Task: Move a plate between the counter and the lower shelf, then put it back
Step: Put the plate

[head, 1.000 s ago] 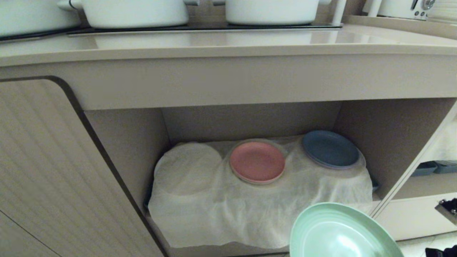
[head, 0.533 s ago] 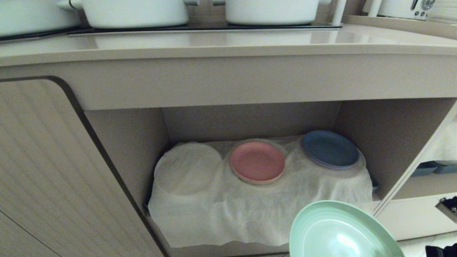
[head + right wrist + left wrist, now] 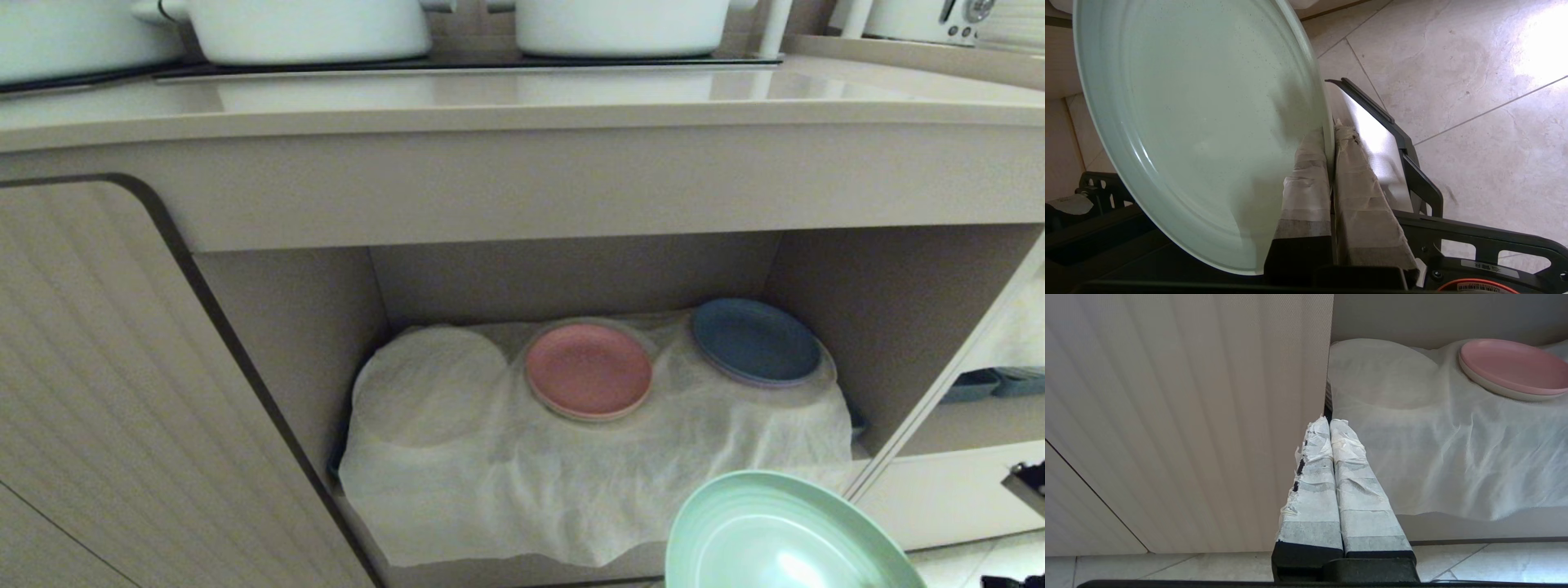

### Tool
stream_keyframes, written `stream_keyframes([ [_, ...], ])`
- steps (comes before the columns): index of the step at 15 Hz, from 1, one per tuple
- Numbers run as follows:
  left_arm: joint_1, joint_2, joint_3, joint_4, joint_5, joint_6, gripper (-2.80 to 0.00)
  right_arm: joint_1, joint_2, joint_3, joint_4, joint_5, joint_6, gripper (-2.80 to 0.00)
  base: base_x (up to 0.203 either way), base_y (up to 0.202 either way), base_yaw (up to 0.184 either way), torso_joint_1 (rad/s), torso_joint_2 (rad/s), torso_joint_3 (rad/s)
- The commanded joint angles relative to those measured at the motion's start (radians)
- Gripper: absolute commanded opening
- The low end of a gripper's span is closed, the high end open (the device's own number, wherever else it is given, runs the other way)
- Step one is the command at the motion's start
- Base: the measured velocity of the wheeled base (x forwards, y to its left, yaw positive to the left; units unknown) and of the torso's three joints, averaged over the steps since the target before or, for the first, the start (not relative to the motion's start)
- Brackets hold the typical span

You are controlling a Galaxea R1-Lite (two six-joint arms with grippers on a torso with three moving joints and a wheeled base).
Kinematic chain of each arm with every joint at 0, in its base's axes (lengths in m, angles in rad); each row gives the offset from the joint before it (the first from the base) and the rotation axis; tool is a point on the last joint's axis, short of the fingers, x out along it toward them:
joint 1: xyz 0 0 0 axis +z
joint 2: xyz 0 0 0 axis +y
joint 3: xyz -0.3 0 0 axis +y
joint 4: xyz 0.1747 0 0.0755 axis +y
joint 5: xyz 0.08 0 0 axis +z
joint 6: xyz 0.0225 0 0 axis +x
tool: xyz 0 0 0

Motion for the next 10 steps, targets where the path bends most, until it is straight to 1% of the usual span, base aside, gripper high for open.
stream_keyframes([
  [1, 0.000, 0.000, 0.000, 0.000, 0.000, -0.001, -2.80, 0.008, -0.007, -0.001, 0.002, 0.002, 0.002, -2.80, 0.000, 0.000, 0.000, 0.000, 0.00, 0.000],
  [3, 0.000, 0.000, 0.000, 0.000, 0.000, -0.001, -2.80, 0.009, -0.009, 0.000, 0.004, 0.000, 0.002, -2.80, 0.000, 0.000, 0.000, 0.010, -0.04, -0.018],
  [5, 0.000, 0.000, 0.000, 0.000, 0.000, -0.001, -2.80, 0.011, -0.008, -0.001, 0.004, 0.000, 0.002, -2.80, 0.000, 0.000, 0.000, 0.045, -0.27, -0.218],
  [6, 0.000, 0.000, 0.000, 0.000, 0.000, -0.001, -2.80, 0.013, -0.008, -0.001, 0.002, 0.000, 0.002, -2.80, 0.000, 0.000, 0.000, 0.027, -0.09, -0.276],
  [7, 0.000, 0.000, 0.000, 0.000, 0.000, -0.001, -2.80, 0.013, -0.008, -0.003, 0.002, 0.000, 0.002, -2.80, 0.000, 0.000, 0.000, 0.134, -0.29, -0.294],
  [10, 0.000, 0.000, 0.000, 0.000, 0.000, -0.001, -2.80, 0.013, -0.008, -0.004, 0.002, 0.000, 0.002, -2.80, 0.000, 0.000, 0.000, 0.182, -0.56, -0.295],
])
